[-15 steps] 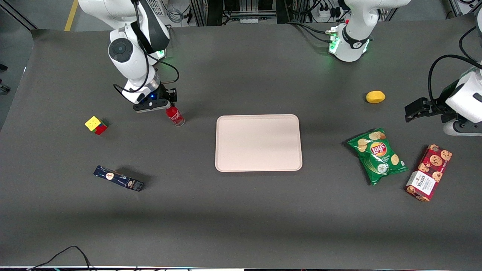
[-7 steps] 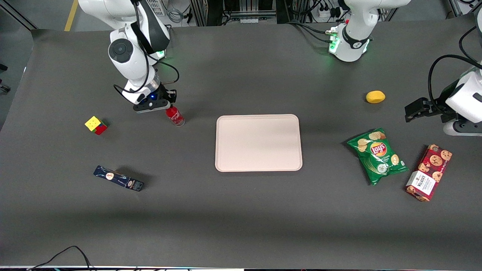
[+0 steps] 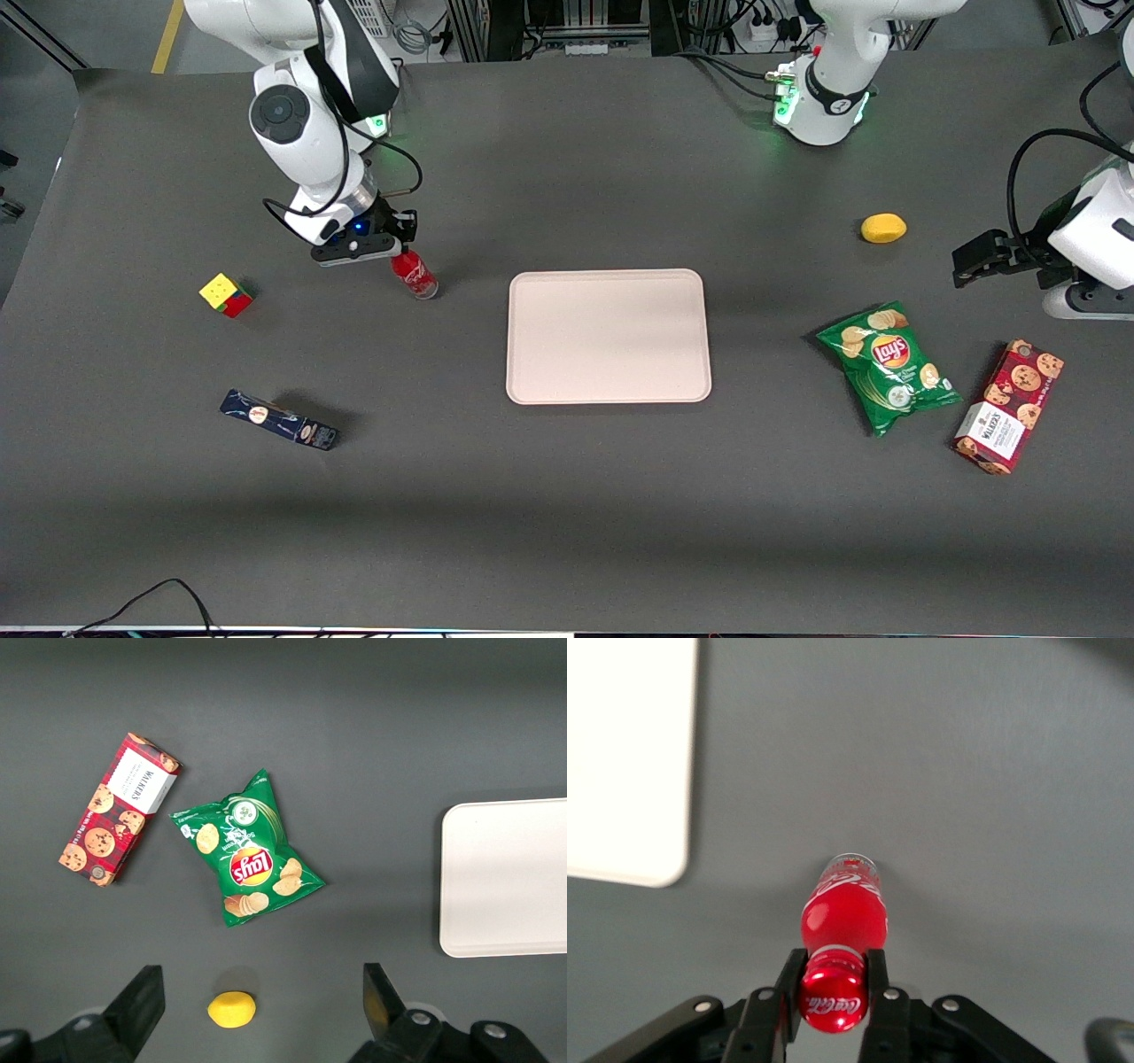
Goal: Place coke bottle on tray
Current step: 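Lift the bottle and carry it with the right gripper over the pink tray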
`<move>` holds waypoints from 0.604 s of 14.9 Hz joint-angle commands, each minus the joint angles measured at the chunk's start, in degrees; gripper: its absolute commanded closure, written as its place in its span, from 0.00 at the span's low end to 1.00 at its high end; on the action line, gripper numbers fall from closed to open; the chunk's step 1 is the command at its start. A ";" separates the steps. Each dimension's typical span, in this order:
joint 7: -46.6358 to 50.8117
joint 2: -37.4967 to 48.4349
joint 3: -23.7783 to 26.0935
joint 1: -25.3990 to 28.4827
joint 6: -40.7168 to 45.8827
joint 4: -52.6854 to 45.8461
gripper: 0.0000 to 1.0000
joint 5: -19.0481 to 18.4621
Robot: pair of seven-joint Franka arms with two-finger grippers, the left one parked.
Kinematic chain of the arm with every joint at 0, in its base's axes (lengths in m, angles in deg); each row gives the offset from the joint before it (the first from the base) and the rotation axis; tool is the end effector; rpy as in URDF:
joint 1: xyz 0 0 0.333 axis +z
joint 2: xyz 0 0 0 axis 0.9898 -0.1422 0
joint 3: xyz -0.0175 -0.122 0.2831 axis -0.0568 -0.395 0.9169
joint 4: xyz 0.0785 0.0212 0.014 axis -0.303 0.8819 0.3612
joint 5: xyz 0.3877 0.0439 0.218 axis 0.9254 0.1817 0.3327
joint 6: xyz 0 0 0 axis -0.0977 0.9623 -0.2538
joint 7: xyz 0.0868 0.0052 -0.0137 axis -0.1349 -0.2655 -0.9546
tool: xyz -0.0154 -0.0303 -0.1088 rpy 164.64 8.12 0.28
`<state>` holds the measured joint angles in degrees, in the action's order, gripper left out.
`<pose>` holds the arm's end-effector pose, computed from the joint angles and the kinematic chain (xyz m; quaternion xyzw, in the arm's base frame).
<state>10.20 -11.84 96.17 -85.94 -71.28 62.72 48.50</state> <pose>0.4420 0.2238 0.3022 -0.9984 -0.0551 0.0052 0.0134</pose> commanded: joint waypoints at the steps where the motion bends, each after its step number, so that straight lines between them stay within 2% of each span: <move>1: 4.60 -2.96 0.39 -0.19 8.81 -13.50 1.00 0.80; 4: 4.78 -7.89 -0.14 -0.27 19.01 -26.78 1.00 0.36; 7: 10.73 -13.77 -0.05 -0.10 26.31 -39.43 1.00 -4.11; 9: 16.00 -19.30 0.30 1.73 30.01 -47.61 1.00 -4.92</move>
<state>18.50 -21.06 95.96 -86.15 -47.60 29.18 46.28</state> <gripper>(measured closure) 0.687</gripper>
